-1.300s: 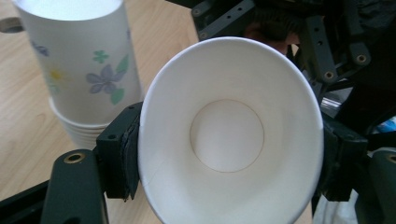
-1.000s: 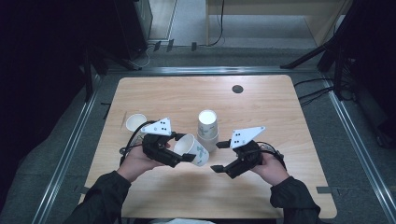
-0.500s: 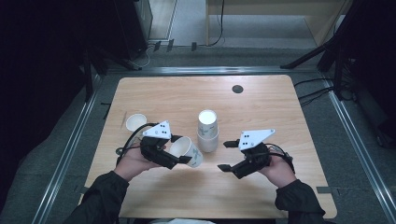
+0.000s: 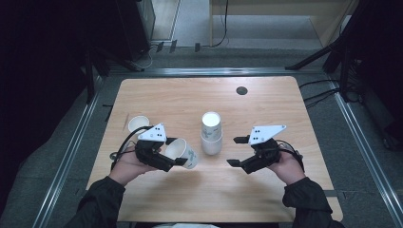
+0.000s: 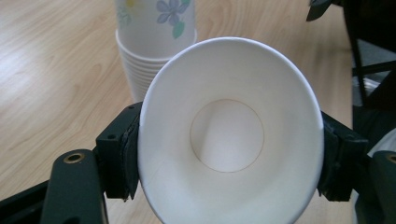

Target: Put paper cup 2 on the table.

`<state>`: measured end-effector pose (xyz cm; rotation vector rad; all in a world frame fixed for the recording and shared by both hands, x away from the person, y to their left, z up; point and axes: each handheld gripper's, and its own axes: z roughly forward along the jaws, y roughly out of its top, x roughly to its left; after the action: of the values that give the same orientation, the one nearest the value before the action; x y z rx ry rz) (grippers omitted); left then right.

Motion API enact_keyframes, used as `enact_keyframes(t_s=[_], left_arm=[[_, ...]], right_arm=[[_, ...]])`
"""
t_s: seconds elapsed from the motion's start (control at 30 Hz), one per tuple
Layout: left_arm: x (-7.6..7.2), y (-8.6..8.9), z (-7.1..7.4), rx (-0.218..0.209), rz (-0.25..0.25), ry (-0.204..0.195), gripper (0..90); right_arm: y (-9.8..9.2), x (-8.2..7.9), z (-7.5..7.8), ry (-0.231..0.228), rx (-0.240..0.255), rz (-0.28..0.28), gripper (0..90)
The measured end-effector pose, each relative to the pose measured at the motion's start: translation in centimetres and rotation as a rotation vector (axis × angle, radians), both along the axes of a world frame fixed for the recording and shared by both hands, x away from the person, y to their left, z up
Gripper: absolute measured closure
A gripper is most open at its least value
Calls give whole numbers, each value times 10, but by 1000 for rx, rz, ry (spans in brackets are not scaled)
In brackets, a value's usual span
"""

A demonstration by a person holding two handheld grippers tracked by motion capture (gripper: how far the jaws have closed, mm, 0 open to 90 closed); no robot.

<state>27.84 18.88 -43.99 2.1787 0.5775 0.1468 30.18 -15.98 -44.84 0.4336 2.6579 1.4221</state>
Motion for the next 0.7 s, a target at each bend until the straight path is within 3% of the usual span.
enact_keyframes(t_s=[0.7], left_arm=[[-10, 34, -3, 27, 91, 28, 244]], right_arm=[[1, 26, -1, 25, -20, -20, 220]])
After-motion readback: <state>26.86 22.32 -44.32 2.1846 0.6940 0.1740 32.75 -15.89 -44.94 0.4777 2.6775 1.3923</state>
